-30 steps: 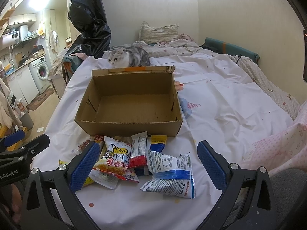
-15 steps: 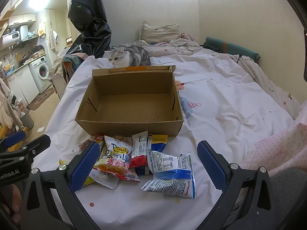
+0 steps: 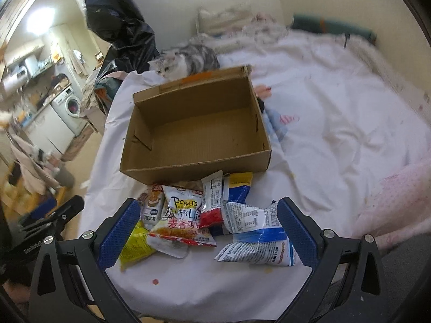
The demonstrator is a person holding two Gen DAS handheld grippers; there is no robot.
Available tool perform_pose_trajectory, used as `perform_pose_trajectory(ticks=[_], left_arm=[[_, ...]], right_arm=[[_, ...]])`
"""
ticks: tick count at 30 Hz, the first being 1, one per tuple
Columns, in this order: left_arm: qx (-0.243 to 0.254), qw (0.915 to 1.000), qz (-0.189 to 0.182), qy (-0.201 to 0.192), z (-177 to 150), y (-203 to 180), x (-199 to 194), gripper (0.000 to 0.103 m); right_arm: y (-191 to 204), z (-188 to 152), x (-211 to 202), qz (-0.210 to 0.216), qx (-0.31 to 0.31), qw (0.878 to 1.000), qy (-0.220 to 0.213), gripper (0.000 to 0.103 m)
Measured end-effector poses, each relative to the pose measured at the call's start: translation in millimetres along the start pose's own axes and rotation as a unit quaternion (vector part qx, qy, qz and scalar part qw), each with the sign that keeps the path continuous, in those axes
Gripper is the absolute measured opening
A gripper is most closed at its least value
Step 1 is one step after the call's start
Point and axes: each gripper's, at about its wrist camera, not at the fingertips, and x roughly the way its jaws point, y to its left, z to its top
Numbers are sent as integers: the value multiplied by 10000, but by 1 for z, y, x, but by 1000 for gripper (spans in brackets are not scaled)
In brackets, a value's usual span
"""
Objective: Organize snacks
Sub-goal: 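Grasp the blue-and-white bag with the right tool while the left tool grasps the yellow chip bag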
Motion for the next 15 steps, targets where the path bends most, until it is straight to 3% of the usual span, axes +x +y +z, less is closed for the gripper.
perform_pose_trajectory(ticks=[2, 5, 7, 10, 15], left_arm=[[-216, 9995, 1, 249, 10, 10, 9, 103], [-387, 9967, 20, 711, 19, 19, 28, 103], [-523, 9931, -6, 1050, 22, 25, 43, 103], [-763, 9846, -23, 1571, 20, 34, 66, 103], [-959, 9719, -108, 2147, 6, 39, 83, 103]], right_arm=[[-17, 13, 10, 32, 303, 9991, 303, 103], [-48, 21, 40, -158, 811, 9903, 1121, 103], [-65, 15, 71, -173, 1154, 9745, 1915, 103], [-80, -1, 102, -129, 1566, 9542, 2545, 103], [-67, -19, 129, -387, 1008, 9490, 2961, 103]])
